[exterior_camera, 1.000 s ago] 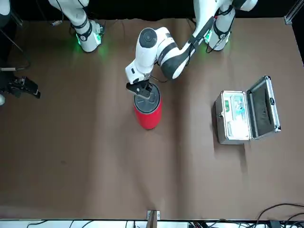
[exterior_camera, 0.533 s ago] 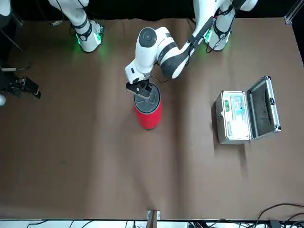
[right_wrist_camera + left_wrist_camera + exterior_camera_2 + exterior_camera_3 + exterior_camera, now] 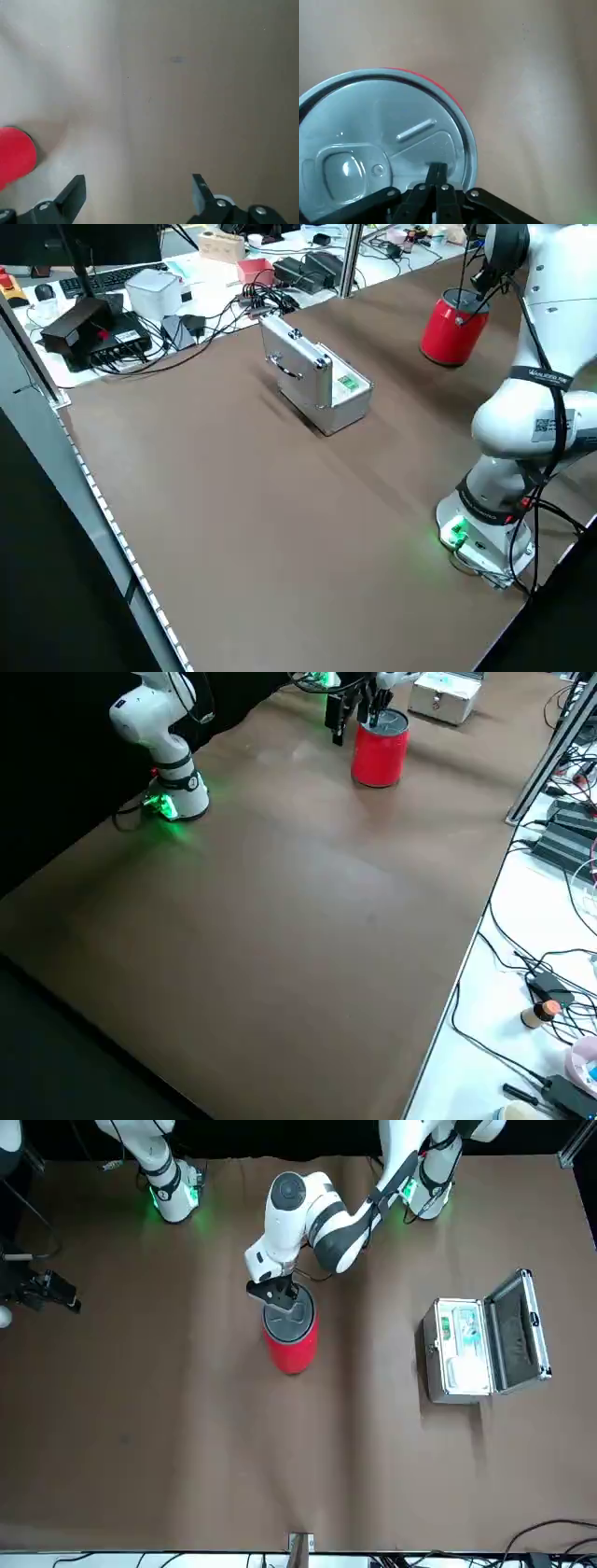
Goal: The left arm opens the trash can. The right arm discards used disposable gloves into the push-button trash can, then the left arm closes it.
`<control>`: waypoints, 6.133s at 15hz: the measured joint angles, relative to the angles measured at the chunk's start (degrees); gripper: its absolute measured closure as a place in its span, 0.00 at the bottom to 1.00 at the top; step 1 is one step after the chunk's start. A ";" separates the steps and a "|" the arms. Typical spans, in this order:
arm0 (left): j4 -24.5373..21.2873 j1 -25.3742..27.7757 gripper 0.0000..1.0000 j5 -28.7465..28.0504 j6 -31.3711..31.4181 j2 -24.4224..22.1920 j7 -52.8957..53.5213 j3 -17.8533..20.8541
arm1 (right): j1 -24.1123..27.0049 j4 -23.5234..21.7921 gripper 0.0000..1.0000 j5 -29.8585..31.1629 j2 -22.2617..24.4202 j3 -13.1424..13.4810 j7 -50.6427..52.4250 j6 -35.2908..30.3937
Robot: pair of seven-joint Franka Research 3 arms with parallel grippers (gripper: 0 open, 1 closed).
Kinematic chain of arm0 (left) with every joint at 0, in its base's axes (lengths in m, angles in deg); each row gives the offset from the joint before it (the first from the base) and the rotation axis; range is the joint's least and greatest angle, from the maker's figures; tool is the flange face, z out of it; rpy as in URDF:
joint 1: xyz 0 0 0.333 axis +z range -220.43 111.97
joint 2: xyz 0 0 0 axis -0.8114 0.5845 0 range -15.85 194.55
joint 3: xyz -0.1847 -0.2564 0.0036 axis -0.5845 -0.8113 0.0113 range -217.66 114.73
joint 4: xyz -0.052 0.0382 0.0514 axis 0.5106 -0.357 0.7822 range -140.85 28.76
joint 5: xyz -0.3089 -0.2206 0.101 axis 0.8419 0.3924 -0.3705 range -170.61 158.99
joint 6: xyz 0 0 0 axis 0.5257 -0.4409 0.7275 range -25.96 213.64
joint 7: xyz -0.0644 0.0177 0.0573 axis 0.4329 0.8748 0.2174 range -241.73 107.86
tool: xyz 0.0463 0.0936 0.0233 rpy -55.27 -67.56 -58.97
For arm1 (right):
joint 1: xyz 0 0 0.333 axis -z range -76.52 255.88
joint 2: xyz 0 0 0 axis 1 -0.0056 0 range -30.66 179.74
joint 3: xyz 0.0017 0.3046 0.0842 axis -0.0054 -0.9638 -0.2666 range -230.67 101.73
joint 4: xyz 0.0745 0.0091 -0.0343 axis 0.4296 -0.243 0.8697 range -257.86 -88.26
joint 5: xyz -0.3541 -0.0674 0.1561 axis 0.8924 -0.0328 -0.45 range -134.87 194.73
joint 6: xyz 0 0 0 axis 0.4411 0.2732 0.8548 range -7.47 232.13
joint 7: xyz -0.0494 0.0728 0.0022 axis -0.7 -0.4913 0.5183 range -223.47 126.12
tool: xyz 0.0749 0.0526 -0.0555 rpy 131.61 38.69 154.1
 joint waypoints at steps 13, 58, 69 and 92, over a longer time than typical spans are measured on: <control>0.10 -0.24 0.99 -0.60 -0.10 0.04 -0.43 0.07 | -0.07 -0.13 0.01 0.00 0.00 -0.10 0.00 -0.01; 1.46 -1.61 0.99 -2.06 -3.48 0.26 -1.71 0.63 | -0.11 -0.26 0.00 0.00 0.00 -0.15 0.00 -0.10; 1.78 -0.79 0.99 -2.06 -5.76 0.01 -2.03 0.64 | -0.11 -0.26 0.00 0.00 0.00 -0.15 0.00 -0.21; 1.94 0.17 0.97 -2.04 -12.01 -4.16 -2.76 0.72 | -0.11 0.17 0.00 0.00 0.28 -0.13 -0.33 0.13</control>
